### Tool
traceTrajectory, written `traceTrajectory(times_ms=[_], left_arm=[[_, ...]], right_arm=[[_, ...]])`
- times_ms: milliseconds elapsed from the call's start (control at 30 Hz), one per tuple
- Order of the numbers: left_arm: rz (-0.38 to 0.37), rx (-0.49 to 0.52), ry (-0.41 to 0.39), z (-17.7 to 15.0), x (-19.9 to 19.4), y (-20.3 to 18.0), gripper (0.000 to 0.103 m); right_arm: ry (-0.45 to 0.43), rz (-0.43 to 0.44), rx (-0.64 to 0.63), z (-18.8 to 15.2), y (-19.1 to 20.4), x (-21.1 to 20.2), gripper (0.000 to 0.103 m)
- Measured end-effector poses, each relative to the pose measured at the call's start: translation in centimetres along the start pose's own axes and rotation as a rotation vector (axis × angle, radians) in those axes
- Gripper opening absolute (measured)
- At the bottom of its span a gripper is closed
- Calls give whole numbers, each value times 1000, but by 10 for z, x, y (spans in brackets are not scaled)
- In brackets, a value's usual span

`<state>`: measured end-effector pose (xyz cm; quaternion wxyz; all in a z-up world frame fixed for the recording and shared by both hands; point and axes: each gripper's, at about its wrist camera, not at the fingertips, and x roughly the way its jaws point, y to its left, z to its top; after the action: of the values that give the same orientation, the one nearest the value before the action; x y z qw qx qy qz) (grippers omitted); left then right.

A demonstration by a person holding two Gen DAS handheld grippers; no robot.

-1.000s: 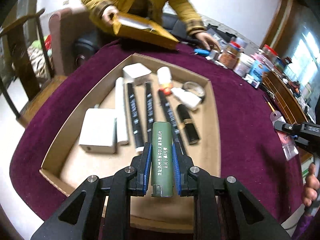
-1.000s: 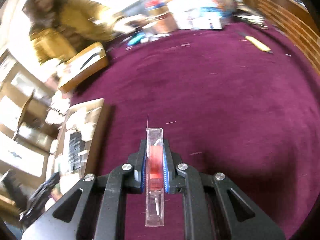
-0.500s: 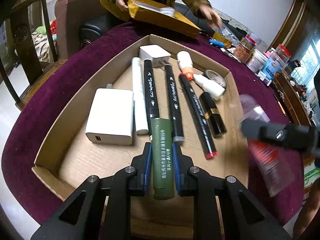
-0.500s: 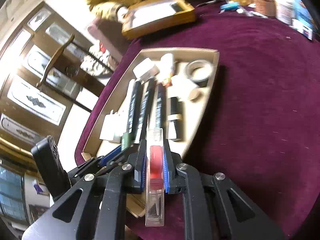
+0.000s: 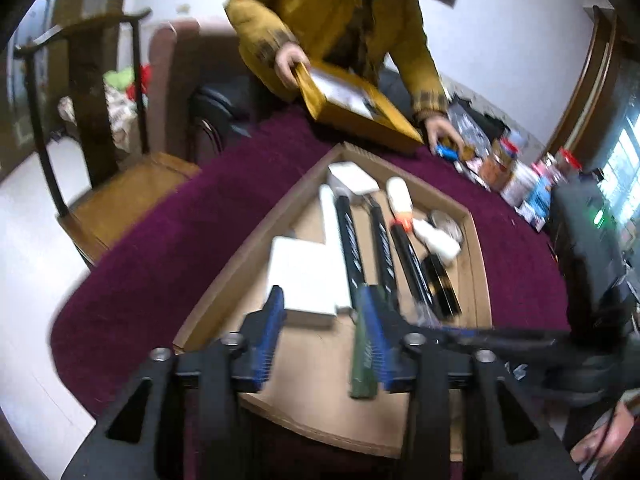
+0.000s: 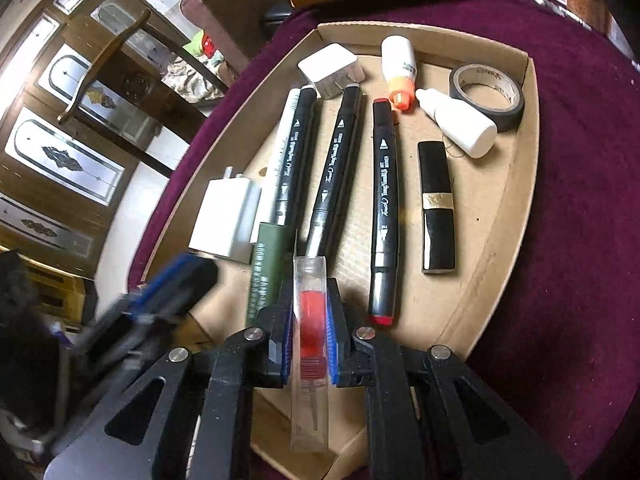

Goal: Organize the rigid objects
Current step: 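Carry both items over the box and open the left tool to drop the battery, then lower the clear red-tipped tube into the box and open the right tool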

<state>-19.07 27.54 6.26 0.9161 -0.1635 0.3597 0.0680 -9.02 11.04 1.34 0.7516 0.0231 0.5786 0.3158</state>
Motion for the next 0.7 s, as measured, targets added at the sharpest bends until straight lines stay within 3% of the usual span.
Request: traceTrajectory(times_ms=[233,467,533,667,700], left_arm=[[140,44,-219,5,-33,-2,77],[252,154,-361,1,-50,-25,88],[281,188,-403,-1,-55,-34,96],[335,252,-478,-6,-60,-54,102],[348,269,-496,-7,-61,-60,102]], right_arm=[[-38,-154,-100,0,15,3,12],[-158,-133,-157,-6,13,-27,14],[-222,-148,-172,-11,13,-41,19],[-372,-206,-189,-20,11,-70,56],[-416,-226,-192,-23,12,-75,61]])
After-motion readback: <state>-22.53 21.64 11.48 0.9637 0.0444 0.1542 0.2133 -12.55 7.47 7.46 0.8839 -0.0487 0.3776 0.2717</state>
